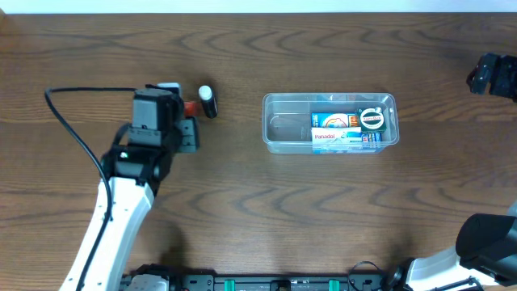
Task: Pack container
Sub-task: 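Lift the red Panadol box and carry it over the container, then lower the red Panadol box into the container's left end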
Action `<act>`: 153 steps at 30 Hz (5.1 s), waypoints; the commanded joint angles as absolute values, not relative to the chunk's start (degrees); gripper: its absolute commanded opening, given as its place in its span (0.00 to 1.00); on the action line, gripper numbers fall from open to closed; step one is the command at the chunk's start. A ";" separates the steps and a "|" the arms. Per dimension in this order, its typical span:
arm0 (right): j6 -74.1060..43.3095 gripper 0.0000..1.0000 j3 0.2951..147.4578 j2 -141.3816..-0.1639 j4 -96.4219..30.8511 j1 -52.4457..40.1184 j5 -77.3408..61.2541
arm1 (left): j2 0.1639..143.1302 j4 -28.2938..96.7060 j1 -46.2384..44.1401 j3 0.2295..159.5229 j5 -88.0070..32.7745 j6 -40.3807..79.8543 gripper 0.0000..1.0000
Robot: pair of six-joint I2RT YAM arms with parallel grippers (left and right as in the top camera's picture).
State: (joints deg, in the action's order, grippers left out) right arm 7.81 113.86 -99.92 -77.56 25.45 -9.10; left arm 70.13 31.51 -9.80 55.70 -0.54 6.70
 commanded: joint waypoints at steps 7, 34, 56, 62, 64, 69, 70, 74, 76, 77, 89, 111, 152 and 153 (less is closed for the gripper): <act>7.79 0.99 114.65 -99.55 -77.62 25.69 -9.26 | 73.43 29.10 -21.54 62.19 -2.61 17.30 0.54; 7.79 0.99 114.65 -99.55 -77.65 25.69 -9.26 | 102.06 34.81 -35.55 85.27 0.69 20.73 0.48; 7.79 0.99 114.65 -99.55 -77.62 25.71 -9.26 | 108.71 30.04 -41.08 85.27 8.45 26.96 0.47; 7.79 0.99 114.65 -99.55 -77.62 25.71 -9.26 | 110.19 29.69 -41.36 85.27 8.38 31.22 0.47; 7.79 0.99 114.65 -99.55 -77.62 25.69 -9.23 | 110.63 29.67 -41.58 85.27 8.38 31.22 0.47; 7.79 0.99 114.65 -99.55 -77.62 25.69 -9.26 | 111.61 29.61 -41.60 85.25 8.38 33.71 0.47; 7.79 0.99 114.65 -99.55 -77.62 25.71 -9.23 | 111.74 29.43 -41.60 85.25 8.36 34.50 0.47; 7.79 0.99 114.65 -99.55 -77.62 25.69 -9.26 | 112.05 29.21 -41.60 85.25 8.19 35.92 0.47; 7.79 0.99 114.65 -99.55 -77.62 25.69 -9.26 | 112.18 29.19 -41.71 85.25 8.19 35.94 0.47; 7.79 0.99 114.65 -99.55 -77.62 25.71 -9.26 | 112.33 29.10 -41.82 85.25 8.19 35.94 0.47; 7.81 0.99 114.65 -99.55 -77.62 25.69 -9.23 | 115.46 27.86 -43.20 85.25 8.21 35.88 0.47; 7.79 0.99 114.65 -99.55 -77.65 25.69 -9.23 | 115.13 27.11 -43.20 85.27 8.16 35.62 0.71; 7.79 0.99 114.65 -99.55 -77.62 25.71 -9.23 | 110.54 46.50 -35.27 91.26 -4.23 25.23 0.06; 7.79 0.99 114.65 -99.55 -77.65 25.71 -9.23 | 111.24 46.65 -35.27 91.53 -4.60 24.84 0.06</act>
